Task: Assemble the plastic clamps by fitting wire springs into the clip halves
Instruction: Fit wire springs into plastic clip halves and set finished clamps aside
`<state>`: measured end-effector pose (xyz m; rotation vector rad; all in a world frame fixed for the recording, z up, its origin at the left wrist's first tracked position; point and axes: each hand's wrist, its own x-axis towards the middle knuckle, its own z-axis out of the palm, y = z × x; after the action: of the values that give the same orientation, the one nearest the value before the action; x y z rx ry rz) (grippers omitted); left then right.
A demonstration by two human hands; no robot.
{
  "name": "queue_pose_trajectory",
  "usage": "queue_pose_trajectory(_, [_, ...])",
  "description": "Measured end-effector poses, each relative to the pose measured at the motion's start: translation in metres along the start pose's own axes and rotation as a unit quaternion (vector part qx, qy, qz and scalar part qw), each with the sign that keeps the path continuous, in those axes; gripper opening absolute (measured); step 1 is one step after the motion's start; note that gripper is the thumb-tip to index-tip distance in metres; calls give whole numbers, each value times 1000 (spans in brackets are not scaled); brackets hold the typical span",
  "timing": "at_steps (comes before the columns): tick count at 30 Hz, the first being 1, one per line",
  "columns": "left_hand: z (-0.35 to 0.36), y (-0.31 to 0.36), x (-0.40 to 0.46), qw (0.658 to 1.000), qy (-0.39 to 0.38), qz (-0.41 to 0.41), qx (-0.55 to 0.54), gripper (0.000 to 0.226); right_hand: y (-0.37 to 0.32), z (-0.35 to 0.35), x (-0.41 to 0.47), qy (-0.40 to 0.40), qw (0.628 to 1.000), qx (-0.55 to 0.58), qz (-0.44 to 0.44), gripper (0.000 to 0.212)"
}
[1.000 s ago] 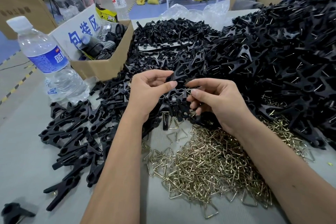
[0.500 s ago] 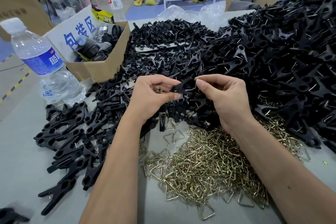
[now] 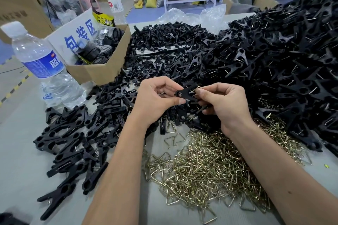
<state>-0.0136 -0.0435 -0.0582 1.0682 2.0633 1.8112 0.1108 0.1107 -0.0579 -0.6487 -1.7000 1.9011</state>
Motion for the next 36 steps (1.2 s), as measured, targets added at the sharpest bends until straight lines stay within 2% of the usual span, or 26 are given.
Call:
queue_pose_trajectory(15, [1,2,-1,1000,5,-13,0,32,0,0,1,18,999,25,7,14])
queue_pose_trajectory(23, [8,2,0,1000,-11,-15,-9,32,2,1,1,23,999,-30,-24,15])
queue_pose_trajectory(28, [1,0,0,1000,6,-16,-21,30,-2,3,-5,-38,994,-59,-84,16])
queue_pose_trajectory(29, [0,0,-1,999,8,-14,-35,31,-3,3,-5,-52,995,-45,-76,15])
queue_pose_trajectory(31, [-2,1,-1,997,5,-11,-73,32,-9,1,-5,-103,993,49,0,9])
queue_pose_trajectory(33, [-3,2,-2,994,-17,-5,-105,34,-13,-3,-3,-175,965,164,103,8])
queue_pose_trajectory(36, [-2,3,-3,990,-66,-3,-127,43,-14,-10,-2,-275,918,223,180,24])
